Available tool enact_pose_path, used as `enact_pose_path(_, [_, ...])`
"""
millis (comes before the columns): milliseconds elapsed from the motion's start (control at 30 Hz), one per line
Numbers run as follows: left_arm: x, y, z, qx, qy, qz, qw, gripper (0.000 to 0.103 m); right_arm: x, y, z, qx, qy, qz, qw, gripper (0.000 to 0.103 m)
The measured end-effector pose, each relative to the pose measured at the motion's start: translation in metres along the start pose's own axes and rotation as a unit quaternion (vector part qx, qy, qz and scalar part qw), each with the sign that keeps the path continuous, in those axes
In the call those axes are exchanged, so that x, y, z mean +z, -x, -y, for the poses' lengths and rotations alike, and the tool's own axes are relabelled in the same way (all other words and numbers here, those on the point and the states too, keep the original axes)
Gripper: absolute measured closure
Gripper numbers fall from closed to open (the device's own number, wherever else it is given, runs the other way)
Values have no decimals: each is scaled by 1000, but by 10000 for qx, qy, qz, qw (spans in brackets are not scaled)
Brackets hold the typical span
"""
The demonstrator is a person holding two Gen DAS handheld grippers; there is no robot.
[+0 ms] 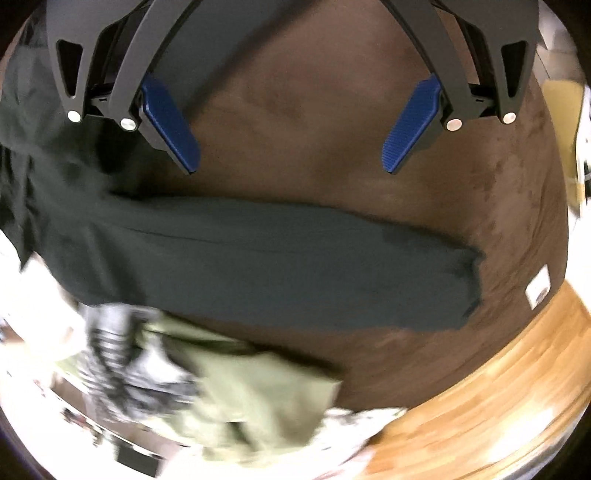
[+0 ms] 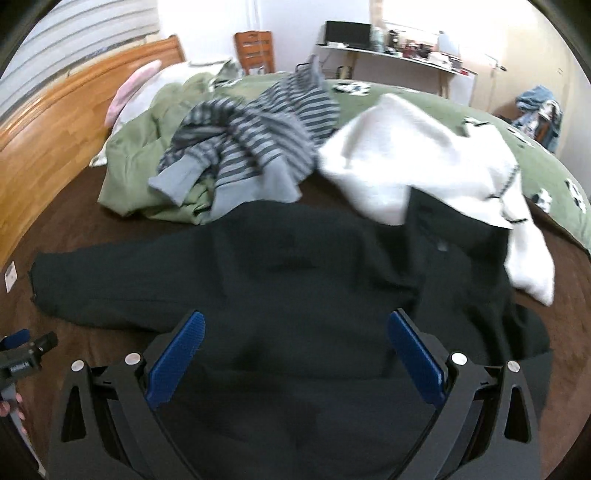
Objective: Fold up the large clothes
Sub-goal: 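Move the left tool to the other sleeve cuff, then grasp the sleeve cuff with the left tool and lift it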
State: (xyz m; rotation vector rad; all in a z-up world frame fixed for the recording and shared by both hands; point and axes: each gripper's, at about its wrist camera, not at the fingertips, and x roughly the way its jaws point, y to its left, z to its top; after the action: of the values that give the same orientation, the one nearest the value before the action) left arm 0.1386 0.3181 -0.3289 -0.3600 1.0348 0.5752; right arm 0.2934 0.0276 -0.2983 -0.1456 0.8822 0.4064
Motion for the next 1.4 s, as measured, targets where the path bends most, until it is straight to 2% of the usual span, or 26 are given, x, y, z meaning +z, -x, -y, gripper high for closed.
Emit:
enact_pose_path(133, [8,-26,-60,-13,557,108,9984,6,-4,-33,-34,70,170,-98,9998,5])
enact_pose_path(367, [18,-72,-154,-270,1587,312,9865,7,-8,-81,-67,42,243,-276,9993,5])
enact_pose_path(467, [19,-82,-173,-247,1853,414,9815,9,-8,-90,-75,29,224,-287,9993,5])
enact_pose_path(533, [21,-91,-183,-426,2001,441,9779,9,-8,-93,-77,23,211,-283,9994,5])
enact_pose_path(700, [36,-109,-185,-644,2026,504,9758,9,-5,-102,-79,-32,289,-280,9992,5])
enact_pose_path(800, [50,-116,-188,-890,2120,615,9713,21,-2,-107,-79,-56,330,-293,9990,5])
enact_pose_path(900, [61,-123,-192,-1019,2198,601,9683,25,0,-112,-79,-79,343,-307,9989,5])
enact_pose_path(967, [66,-124,-191,-1005,2149,576,9697,32,2,-117,-79,-85,322,-330,9989,5])
enact_pose_path(1033, [71,-126,-189,-927,2040,535,9731,54,3,-125,-79,-81,287,-417,9987,5])
enact_pose_path(1067, [72,-126,-188,-936,2033,562,9730,59,3,-130,-80,-109,275,-487,9984,5])
enact_pose_path(1133, [73,-126,-185,-1006,1907,638,9744,83,2,-138,-81,-115,234,-576,9980,5])
enact_pose_path(1233, [77,-126,-171,-752,1602,686,9818,89,-2,-153,-81,-145,149,-712,9972,5])
enact_pose_path(1400, [77,-125,-171,-786,1759,768,9783,89,-7,-165,-80,-194,109,-751,9969,5])
